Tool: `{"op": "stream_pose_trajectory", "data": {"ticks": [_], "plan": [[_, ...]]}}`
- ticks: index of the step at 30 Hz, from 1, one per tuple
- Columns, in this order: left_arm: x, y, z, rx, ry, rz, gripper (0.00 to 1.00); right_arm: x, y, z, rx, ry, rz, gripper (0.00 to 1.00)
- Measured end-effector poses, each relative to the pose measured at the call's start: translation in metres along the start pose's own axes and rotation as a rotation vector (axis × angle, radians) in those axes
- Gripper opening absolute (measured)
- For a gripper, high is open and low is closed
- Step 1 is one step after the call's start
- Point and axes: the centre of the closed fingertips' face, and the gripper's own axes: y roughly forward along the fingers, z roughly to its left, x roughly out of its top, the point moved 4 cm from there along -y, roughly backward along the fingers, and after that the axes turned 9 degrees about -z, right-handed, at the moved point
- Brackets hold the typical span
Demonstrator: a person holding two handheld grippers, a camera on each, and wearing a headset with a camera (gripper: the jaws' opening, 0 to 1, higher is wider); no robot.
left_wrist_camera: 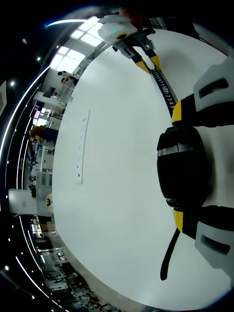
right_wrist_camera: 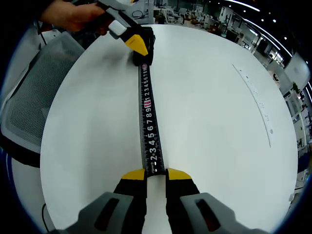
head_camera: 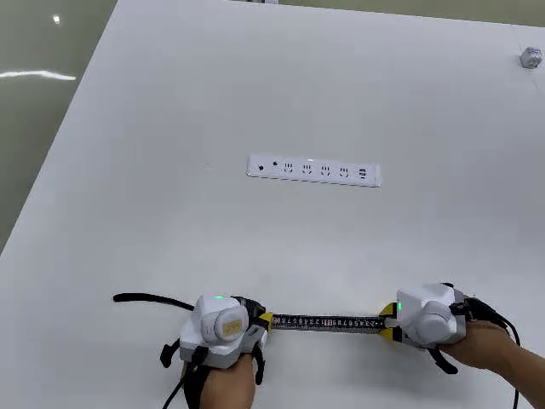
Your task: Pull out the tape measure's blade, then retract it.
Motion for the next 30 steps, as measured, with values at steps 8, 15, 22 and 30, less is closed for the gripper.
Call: {"op": "stream_pose_trajectory", "data": {"ticks": [8, 15, 22, 30], "plan": [[0.0, 0.0, 0.0, -0.002, 0.001, 0.0, 0.62, 0.008, 0.004, 0.0, -0.004, -0.01, -0.015, 0.13], [0.0, 0.0, 0.0, -0.001, 0.0, -0.001, 0.62, 0.014, 0.007, -0.001, -0.006, -0.013, -0.026, 0.13], [0.0, 0.0, 0.0, -0.002, 0.0, -0.002, 0.62, 0.019, 0.01, -0.001, -0.004, -0.014, -0.033, 0.13], [0.0, 0.0, 0.0, -0.001, -0.002, -0.002, 0.62, 0.025, 0.016, -0.001, 0.005, -0.015, -0.038, 0.12]]}}
